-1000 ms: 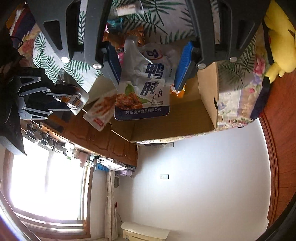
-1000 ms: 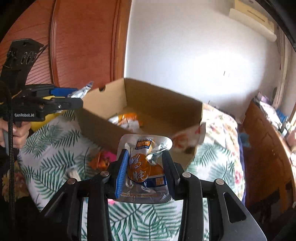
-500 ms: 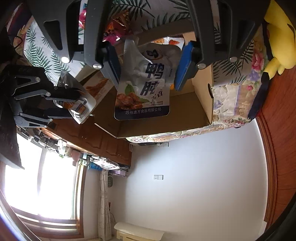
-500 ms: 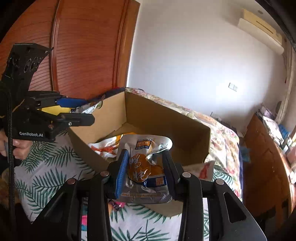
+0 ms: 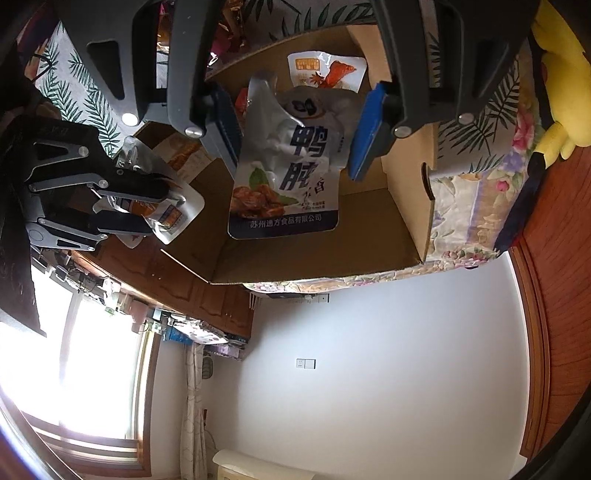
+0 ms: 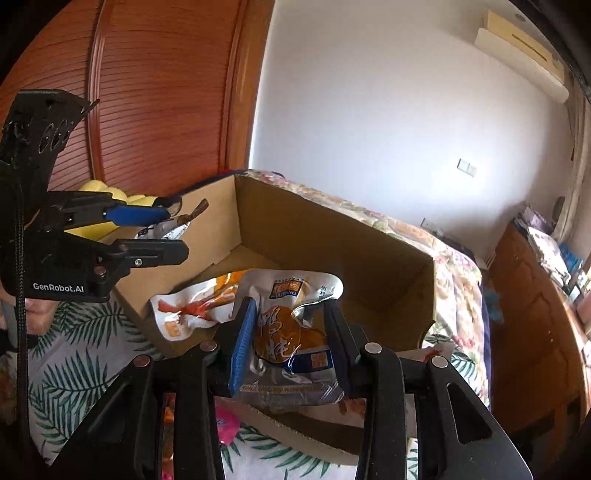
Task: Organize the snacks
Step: 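Open both grippers to drop the bags into the box, then move both tools back over the remaining snacks on the bed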
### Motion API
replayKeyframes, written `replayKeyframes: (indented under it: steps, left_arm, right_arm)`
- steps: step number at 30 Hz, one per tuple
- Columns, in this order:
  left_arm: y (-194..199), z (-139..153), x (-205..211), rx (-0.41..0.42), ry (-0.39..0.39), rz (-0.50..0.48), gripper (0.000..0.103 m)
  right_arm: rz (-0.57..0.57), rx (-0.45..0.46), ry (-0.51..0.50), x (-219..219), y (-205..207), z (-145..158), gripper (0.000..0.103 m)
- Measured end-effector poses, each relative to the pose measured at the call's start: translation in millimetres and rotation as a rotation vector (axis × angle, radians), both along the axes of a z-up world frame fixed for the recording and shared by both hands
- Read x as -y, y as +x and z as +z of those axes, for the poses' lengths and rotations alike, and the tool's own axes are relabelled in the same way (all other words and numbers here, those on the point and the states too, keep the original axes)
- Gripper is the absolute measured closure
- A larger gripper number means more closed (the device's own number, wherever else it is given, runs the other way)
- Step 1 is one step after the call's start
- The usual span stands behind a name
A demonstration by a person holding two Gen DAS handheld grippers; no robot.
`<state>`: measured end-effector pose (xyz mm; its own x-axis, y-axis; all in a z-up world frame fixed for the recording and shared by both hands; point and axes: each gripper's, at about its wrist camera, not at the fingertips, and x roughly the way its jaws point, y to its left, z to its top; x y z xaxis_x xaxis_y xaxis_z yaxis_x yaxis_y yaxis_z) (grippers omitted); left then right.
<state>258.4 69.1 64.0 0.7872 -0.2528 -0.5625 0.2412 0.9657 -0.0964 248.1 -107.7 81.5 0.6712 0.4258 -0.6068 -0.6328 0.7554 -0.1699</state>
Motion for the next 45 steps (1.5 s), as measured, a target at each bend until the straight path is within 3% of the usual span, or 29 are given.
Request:
replayKeyframes:
  steps: [4, 6, 14, 17, 21, 32, 45]
  left_arm:
    - [5.0, -5.7, 6.9, -0.015, 0.006, 0.000, 0.048]
    - [6.8, -7.5, 7.5, -0.019, -0.001, 0.000, 0.047]
    - [10.4, -11.0, 10.7, -0.025, -0.001, 0.005, 0.047]
    - [8.6, -8.0, 10.9, -0.014, -0.001, 0.012, 0.040]
    - [3.2, -4.9, 8.9, -0.009, -0.005, 0.013, 0.040]
    - [-45.3, 8.4, 11.0, 0.015, 0.011, 0.001, 0.040]
    - [-100.5, 7.9, 8.0, 0.005, 0.002, -0.006, 0.039]
  right_arm:
    - [-0.004, -0.017, 0.006, 1.6, 5.3, -6.8, 0.065]
    - [-0.004, -0.019, -0.010, 0.7, 7.4, -10.0, 0.073]
    - [-0.011, -0.034, -0.002, 5.2, 7.4, -15.8, 0.074]
    - [-0.013, -0.033, 0.008, 8.4, 2.8, -15.0, 0.074]
    - [-0.010, -0.034, 0.017, 11.3, -8.6, -13.0, 0.074]
    - [-0.019, -0.030, 0.078, 26.7, -50.0, 6.2, 0.074]
    - [-0.035, -0.046, 0.103, 35.0, -88.8, 8.7, 0.072]
